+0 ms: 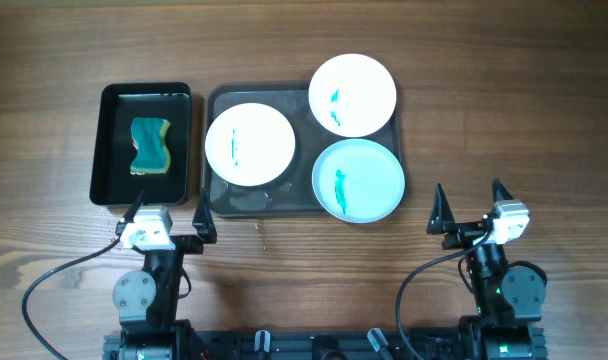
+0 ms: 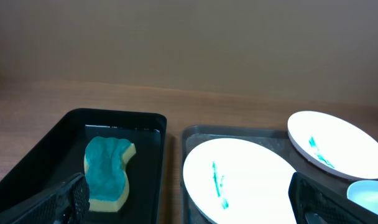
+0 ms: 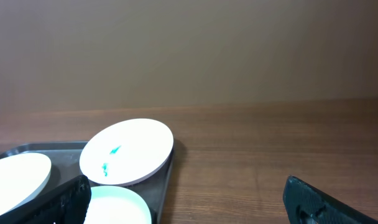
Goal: Clean dirty plates on tray and stack at the side
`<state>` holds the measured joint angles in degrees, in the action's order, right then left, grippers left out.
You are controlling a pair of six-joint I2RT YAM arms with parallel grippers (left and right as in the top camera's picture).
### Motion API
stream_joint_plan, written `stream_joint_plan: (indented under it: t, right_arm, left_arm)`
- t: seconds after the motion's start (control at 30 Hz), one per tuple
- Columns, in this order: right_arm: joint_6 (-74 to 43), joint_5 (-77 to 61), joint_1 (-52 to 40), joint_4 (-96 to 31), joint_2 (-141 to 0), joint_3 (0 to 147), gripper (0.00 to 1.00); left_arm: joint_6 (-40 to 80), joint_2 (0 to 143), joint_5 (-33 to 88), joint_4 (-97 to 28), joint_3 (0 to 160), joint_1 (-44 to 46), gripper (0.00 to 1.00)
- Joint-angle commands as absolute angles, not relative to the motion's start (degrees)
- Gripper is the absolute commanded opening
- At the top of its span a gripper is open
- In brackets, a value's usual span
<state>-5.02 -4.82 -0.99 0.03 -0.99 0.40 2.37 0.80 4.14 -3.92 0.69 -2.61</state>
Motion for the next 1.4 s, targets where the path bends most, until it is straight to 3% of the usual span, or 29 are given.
stream_joint_plan:
  t: [0.0,1.1,1.37]
  right_arm:
    - [-4.5,-3.8,-1.3,0.1,-0.8,0.3,1.0]
    - [-5.3,-4.1,-1.3,0.2,-0.8,0.3,1.0]
    - [-10.5,-6.3,-1.3,4.6,-0.8,1.1,1.0]
  left_arm:
    - [1.7,0.2,3.3,-4.2,0.3,-2.4,1.0]
    - [1.8,0.2,3.4,-4.2,0.3,-2.4,1.0]
    - [9.6,1.9,9.2,-3.7,3.1,-2.4,1.0]
